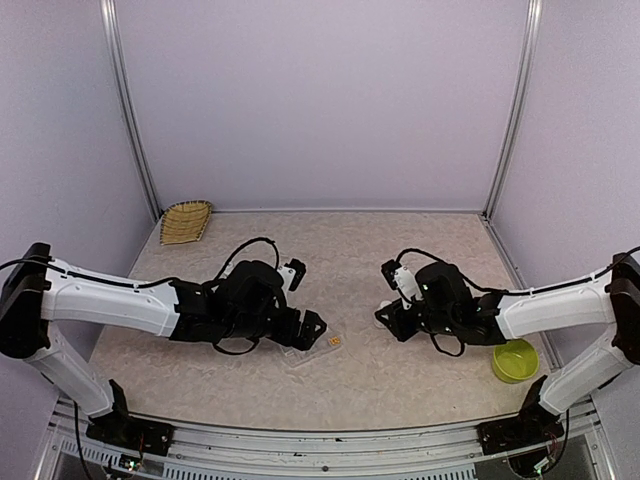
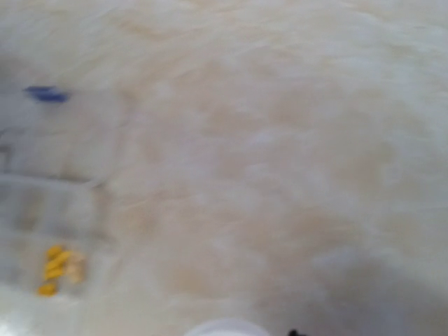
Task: Sort the pills into containers
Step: Pick up the pill bottle from the center of the board, then place the pill bottle at the center of the board.
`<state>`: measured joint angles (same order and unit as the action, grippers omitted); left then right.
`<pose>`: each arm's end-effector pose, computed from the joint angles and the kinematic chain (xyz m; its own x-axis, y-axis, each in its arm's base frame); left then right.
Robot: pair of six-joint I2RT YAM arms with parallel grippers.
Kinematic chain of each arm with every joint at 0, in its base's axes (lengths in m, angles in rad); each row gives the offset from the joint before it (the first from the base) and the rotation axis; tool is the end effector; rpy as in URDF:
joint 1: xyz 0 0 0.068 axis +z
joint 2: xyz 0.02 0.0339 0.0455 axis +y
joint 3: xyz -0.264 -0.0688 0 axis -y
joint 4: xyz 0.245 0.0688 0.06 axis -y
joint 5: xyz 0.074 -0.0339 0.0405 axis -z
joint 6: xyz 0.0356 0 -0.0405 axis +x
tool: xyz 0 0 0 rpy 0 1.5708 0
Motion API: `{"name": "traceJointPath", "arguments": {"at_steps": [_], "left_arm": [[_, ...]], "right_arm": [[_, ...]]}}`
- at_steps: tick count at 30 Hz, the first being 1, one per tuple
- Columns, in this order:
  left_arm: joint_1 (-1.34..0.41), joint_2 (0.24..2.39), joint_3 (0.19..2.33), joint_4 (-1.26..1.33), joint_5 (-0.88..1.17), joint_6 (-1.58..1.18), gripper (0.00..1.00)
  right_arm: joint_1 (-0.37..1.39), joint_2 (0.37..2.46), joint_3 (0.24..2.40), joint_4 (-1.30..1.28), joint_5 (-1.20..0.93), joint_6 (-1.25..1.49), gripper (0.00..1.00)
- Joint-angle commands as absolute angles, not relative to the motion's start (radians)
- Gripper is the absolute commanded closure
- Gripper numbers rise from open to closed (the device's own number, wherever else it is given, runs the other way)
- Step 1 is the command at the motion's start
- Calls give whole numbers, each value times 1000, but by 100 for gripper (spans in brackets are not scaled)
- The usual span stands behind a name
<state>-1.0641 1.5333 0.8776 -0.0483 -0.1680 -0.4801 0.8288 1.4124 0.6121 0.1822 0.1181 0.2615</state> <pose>0.1625 -0.2804 0.2049 -0.6482 0.2295 -0.7261 0.5646 0.7846 -0.2561 0.1931 0.2044 0.1768 -0.5507 -0.2208 -0.8049 -0.5432 0.8270 0.1447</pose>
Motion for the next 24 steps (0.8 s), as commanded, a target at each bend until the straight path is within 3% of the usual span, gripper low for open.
{"name": "traceJointPath", "arguments": {"at_steps": [1,24], "left_arm": [[-1071,1515,924,-61,-190,-448,1],[-1071,1530,965,-55,-191,-420,1]], "right_arm": [[885,1405,605,164,143,258,78],[954,1524,593,187,160,255,73]]}}
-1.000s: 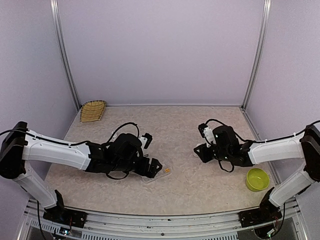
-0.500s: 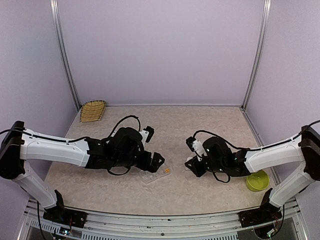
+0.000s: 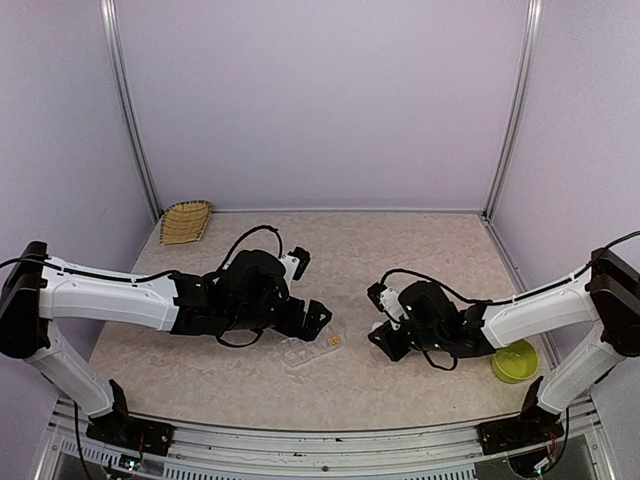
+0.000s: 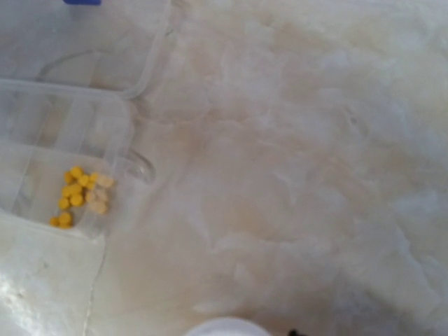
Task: Sort the pills into containers
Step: Place the pill bottle at the center of the board.
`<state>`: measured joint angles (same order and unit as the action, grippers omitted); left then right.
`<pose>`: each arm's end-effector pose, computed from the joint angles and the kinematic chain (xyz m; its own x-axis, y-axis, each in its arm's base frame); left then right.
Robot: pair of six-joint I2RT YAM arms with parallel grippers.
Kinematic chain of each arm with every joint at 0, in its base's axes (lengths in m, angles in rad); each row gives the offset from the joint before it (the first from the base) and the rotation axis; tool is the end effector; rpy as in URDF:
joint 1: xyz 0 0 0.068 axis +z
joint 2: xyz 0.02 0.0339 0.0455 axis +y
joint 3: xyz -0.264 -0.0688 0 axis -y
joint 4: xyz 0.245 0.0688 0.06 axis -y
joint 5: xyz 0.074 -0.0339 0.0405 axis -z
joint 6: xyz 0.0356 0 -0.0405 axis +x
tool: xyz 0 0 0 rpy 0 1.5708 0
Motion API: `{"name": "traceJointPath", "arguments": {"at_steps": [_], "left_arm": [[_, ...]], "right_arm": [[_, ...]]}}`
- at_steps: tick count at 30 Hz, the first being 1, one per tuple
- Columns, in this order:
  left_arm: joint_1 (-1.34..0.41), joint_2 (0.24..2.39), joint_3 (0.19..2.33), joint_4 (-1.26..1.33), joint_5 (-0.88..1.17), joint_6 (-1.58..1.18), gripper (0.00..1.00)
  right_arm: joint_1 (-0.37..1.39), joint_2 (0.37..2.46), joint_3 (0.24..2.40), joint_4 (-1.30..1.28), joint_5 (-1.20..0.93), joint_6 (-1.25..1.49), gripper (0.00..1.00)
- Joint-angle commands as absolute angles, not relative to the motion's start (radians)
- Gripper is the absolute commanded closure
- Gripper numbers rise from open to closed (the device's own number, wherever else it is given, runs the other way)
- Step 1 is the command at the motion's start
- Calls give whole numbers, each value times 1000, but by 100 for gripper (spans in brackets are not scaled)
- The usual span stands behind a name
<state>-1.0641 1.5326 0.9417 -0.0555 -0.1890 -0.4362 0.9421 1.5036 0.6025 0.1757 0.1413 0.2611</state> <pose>0.1678 -0.2886 0.2250 -0.5970 0.2205 -0.7713 0.5889 0.7734 -0.2347 0.1706 0.2261 0.1496 -0.5676 -0.3461 -0.7470 -0.6130 0.7833 0.1029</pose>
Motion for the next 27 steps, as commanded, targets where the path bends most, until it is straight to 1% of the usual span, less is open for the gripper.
{"name": "traceJointPath", "arguments": {"at_steps": [1,4,6,8,12,19,22,27], "left_arm": [[-1071,1528,965,-55,-191,-420,1],[-1071,1525,961,-54,-189,-421,1],[-1071,1525,959,-54,-189,-419,1],[-1071,1526,959,-54,-189,-416,1],[-1070,1536,961,-51,-184,-410,1],[-1071,1583,1001,-41,-154,-350,1],[-1071,1630,1046,-54,-130,-308,1],[-1078,1712,1119,-71,-74,-275,1]], "right_arm": [[955,1527,592,187,161,255,73],[957,1529,594,189,160,254,71],[958,1529,598,189,157,251,65],[958,1528,602,183,155,248,56],[958,1516,609,166,154,241,41],[955,1416,580,160,159,229,20],[938,1342,560,156,165,234,16],[861,1229,528,108,225,302,12]]}}
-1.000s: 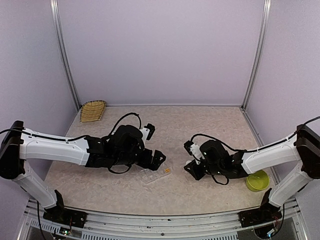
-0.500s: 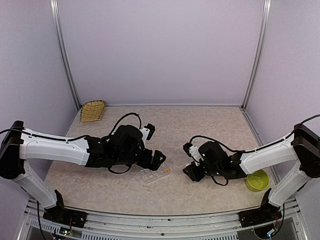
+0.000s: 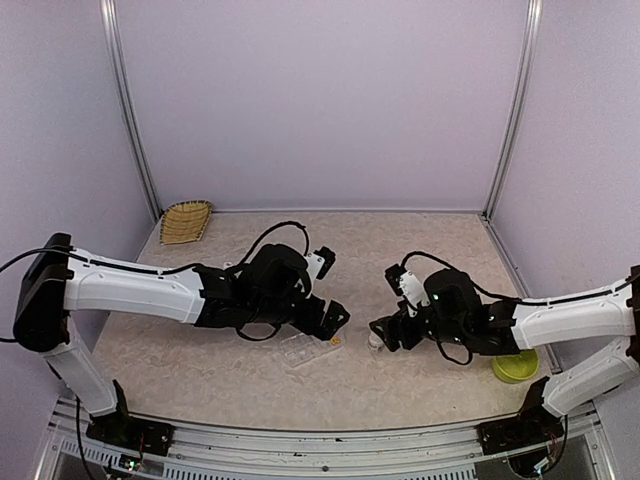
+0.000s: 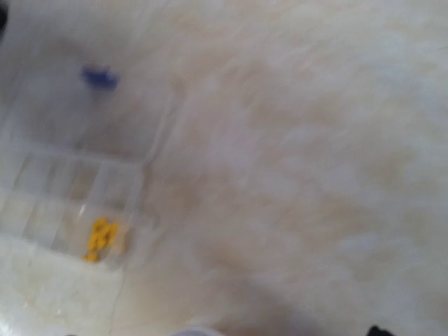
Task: Sort the pills into containers
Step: Place the pill bottle at the center of the board, then adjust the pill bottle at the center of the board.
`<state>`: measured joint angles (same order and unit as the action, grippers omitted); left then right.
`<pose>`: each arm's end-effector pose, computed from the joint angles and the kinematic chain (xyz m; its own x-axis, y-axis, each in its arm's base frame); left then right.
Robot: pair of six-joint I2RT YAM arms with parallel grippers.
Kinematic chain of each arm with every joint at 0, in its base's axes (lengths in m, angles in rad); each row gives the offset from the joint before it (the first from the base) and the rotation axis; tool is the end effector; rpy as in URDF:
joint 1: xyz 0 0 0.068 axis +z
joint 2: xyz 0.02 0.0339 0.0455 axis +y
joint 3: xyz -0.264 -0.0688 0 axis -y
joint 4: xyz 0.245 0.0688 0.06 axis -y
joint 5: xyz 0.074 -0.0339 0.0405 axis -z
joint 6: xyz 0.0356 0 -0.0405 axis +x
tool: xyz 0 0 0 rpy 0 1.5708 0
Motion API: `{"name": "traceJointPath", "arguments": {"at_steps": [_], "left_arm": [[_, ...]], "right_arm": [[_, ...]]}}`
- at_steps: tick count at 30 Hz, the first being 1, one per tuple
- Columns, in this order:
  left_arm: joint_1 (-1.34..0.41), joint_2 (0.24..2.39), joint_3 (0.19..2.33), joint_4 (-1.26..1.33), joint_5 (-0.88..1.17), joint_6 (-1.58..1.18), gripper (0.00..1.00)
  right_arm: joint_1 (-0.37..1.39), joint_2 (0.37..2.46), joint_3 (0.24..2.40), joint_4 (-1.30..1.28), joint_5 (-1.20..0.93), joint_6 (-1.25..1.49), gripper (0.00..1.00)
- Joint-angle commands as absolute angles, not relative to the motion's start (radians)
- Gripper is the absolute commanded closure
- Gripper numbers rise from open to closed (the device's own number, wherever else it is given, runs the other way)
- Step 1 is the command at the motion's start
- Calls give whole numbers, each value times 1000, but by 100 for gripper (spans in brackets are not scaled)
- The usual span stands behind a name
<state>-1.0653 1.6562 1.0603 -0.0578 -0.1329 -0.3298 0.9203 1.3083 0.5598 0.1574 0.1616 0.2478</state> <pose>0.1812 -0.3177 0.2222 -0.5430 0.3182 -0.7772 0.6769 0.7135 -0.1808 0.1635 0.2054 0.1849 -0.5000 -0.2573 -0.8270 -0.6002 0.7913 0.1167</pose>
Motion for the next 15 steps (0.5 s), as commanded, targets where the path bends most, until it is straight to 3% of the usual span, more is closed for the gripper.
{"name": "traceJointPath", "arguments": {"at_steps": [1,9,15], "left_arm": [[-1081,1722,1132,-72,-67,-270,1],[-1123,1869,1262,-124,1,-225,1],[-1145,1971,1359,-165,2,-210,1]], "right_arm": [[839,1206,520,96,239,316,11],[644,1066,437,49,280,403,9],[608,1032,400,62,277,407,10]]}}
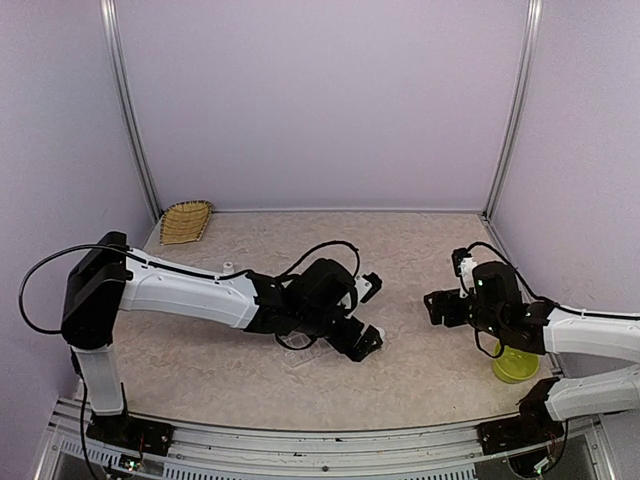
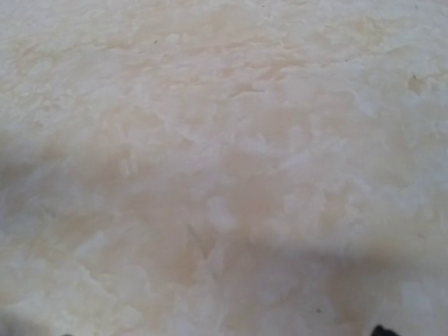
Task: Sort the pills into containers
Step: Adjust the pill bottle at the center of the board.
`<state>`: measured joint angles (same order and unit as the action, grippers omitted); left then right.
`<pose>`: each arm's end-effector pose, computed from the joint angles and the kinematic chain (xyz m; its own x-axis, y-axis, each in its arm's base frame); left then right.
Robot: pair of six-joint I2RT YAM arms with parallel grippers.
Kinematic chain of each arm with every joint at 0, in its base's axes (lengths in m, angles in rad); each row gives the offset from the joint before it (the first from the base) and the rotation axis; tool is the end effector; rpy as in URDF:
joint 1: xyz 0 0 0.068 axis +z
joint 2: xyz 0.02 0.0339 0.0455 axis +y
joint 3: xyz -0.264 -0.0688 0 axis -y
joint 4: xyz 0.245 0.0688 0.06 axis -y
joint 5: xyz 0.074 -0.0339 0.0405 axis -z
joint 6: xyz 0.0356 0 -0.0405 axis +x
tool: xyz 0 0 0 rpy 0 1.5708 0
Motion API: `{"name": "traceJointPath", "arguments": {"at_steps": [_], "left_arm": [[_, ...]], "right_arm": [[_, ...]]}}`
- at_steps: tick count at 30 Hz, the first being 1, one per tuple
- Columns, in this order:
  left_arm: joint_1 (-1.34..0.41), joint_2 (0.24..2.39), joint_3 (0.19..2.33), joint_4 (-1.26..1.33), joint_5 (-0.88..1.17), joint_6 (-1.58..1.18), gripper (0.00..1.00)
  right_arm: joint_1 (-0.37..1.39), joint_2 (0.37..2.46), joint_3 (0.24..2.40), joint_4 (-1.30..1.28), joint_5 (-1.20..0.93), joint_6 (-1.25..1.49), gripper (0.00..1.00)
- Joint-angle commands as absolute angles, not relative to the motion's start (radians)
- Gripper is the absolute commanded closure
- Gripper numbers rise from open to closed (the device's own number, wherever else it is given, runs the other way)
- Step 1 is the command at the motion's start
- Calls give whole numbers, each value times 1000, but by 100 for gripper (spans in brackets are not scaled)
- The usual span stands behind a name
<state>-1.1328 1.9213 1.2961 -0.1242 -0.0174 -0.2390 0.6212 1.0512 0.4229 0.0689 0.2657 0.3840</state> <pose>0.1807 -0.3843 0.1921 -0.4938 0.4962 -0.7141 0.8061 0.5693 -0.1618 0.1796 0.1171 0.1897 -0.5427 0.0561 -0.8381 -0.1912 0.9633 0.1883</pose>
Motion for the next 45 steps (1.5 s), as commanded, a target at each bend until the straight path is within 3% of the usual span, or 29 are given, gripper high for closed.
{"name": "traceJointPath", "arguments": {"at_steps": [1,6,14,23,34,39,41,45], "left_arm": [[-1145,1984,1373,-170,-2,-208,1],[-1144,2045,1437,-180,-40,-200,3],[-1140,2118,1497,-182,-79,-191,18],[-1130,2143,1515,-163,-50,-179,58],[-1130,2143,1514,-152,-16,-168,79],[-1127,2138,1514,-145,-18,-168,78],[-1126,2138,1515,-148,-17,-167,57],[-1124,2144,1523,-158,-20,-166,46]], "right_arm": [[606,1034,396,63,277,408,10],[604,1039,386,74,272,408,11],[603,1031,372,90,269,406,11],[602,1021,362,95,268,406,11],[601,1034,359,107,264,400,11],[601,1035,357,109,259,397,12],[601,1035,357,110,259,396,12],[601,1039,357,114,257,395,11]]}}
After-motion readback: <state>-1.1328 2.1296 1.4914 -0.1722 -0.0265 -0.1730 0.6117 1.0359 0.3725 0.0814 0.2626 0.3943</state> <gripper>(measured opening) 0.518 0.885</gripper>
